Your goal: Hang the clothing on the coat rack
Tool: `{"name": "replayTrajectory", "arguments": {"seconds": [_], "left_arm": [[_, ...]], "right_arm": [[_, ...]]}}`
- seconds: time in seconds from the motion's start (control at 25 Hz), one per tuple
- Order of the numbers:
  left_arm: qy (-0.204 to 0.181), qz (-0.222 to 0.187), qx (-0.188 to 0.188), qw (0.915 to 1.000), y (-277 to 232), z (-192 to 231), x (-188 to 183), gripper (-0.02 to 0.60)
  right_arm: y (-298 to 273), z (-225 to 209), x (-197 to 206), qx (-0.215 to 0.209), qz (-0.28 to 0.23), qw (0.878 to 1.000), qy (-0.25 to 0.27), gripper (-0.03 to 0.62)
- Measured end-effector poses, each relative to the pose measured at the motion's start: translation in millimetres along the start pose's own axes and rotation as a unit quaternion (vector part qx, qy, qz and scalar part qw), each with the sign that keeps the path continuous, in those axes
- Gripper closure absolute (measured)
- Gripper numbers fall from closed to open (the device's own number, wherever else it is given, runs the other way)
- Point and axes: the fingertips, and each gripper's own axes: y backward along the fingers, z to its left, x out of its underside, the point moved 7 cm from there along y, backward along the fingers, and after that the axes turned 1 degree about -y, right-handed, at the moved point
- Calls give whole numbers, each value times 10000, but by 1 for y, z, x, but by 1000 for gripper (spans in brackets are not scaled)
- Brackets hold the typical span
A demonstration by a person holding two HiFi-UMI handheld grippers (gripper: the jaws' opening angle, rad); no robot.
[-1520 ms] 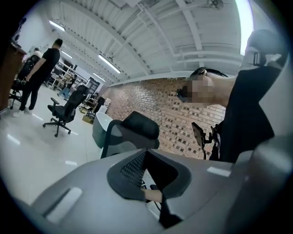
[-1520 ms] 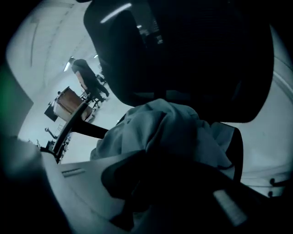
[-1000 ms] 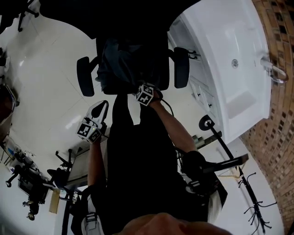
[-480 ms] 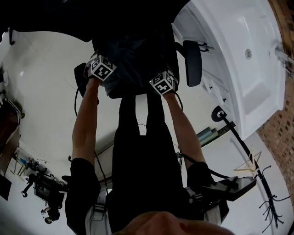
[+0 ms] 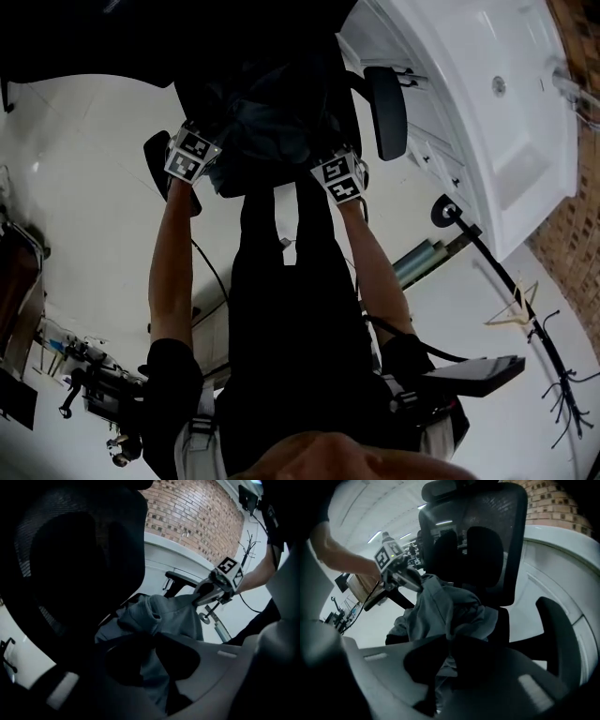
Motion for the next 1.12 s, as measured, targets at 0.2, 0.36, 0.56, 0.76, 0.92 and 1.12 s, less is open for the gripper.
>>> {"name": "replayTrajectory", "arguments": {"seconds": [0.2, 0.36, 0.56, 0.76, 0.92, 1.12], "left_arm": [[-176, 822, 423, 9956, 19, -38, 31, 431], [-610, 884, -142, 9941, 19, -30, 31, 401], [-954, 898, -198, 9912, 0, -17, 21, 327], [-456, 393, -278, 9978, 8, 19, -1, 327], [-1409, 700, 195, 9873, -31, 30, -26, 301], [-2212, 764, 468, 9711, -56, 21, -48, 438]], "right_arm": [[9, -4, 2, 102, -1, 9997, -207, 569], [27, 4, -12, 145, -158, 9998, -28, 571], [61, 16, -28, 325, -375, 9987, 142, 571], [85, 21, -33, 498, -519, 9974, 35, 572], [91, 28, -32, 579, -503, 9971, 5, 571], [101, 32, -34, 730, -562, 9957, -86, 572]]}}
